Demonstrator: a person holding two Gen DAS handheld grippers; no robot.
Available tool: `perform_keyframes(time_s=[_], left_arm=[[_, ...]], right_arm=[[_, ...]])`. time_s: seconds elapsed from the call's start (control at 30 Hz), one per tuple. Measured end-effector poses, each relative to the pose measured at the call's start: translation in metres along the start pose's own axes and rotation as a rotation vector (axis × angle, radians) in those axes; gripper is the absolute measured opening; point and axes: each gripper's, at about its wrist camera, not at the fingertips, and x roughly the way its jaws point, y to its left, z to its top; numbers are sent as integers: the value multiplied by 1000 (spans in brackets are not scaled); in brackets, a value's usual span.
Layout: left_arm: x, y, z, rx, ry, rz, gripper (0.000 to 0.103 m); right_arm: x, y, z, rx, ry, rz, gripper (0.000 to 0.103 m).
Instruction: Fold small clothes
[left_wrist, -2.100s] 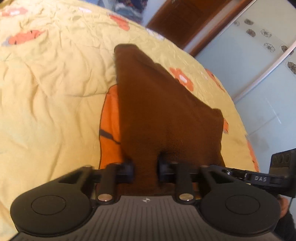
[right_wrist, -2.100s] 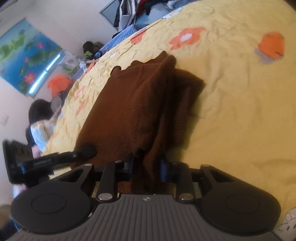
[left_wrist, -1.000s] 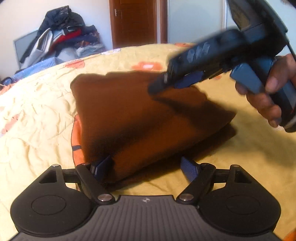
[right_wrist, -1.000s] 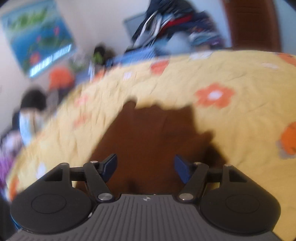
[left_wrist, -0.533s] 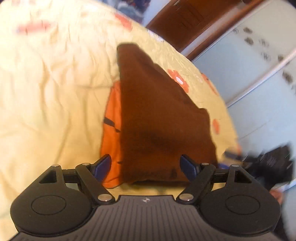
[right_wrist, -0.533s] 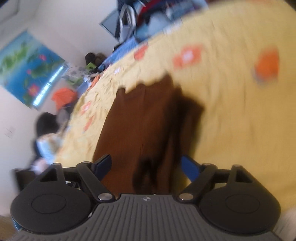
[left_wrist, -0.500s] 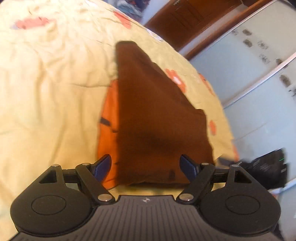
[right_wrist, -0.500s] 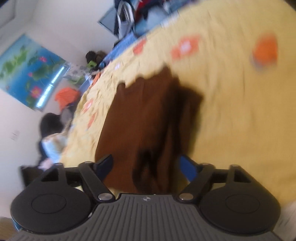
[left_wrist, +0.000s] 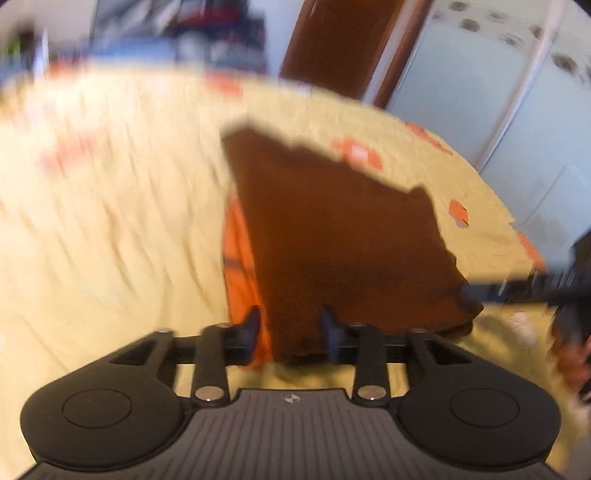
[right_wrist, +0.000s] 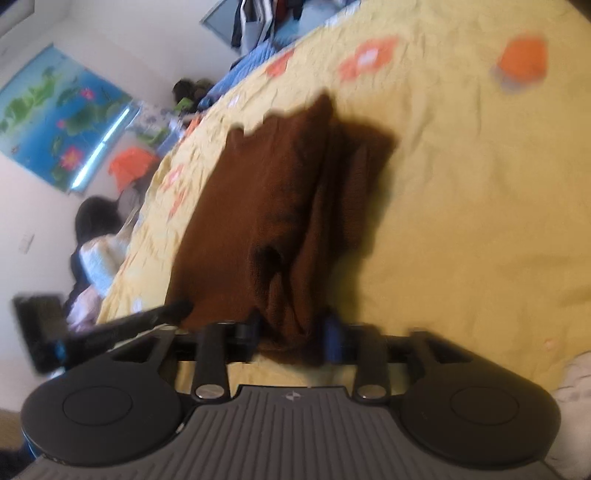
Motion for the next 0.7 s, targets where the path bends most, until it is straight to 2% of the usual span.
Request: perform_keyframes(time_s=[0.07, 0.1, 0.2, 0.27, 0.3, 0.33, 0.37, 0.4, 0.43, 0.5, 0.6, 0.7], left_arm=[[-13, -20, 2, 120, -128, 38, 90], [-12, -32, 5, 185, -173, 44, 93], [20, -60, 9, 297, -149, 44, 93], [49, -70, 3, 339, -66, 45, 92], [59, -71, -2, 344, -26, 47, 92], [65, -71, -10, 359, -21, 61, 92], [64, -71, -18, 378, -48, 73, 92], [63, -70, -23, 382, -58, 76, 92], [63, -68, -24, 358, -50, 65, 92], [65, -59, -21, 291, -31, 32, 92], [67, -55, -19, 267, -31, 24, 93], [73, -57, -13, 275, -23, 31, 93]], right_arm=[[-18, 18, 11, -82, -115, -30, 65], [-20, 27, 23, -110, -147, -32, 66], [6, 55, 64, -158, -170, 25, 69], [41, 64, 90, -155, -118, 78, 77], [60, 64, 99, -145, -80, 77, 79], [80, 59, 105, -136, -43, 30, 79], [96, 51, 108, -120, -6, -45, 77], [108, 40, 107, -121, 12, -83, 72], [107, 34, 104, -153, -37, -57, 67], [99, 23, 106, -102, -44, -27, 63], [89, 43, 116, -84, -63, -55, 68], [101, 78, 121, -176, -56, 53, 79]])
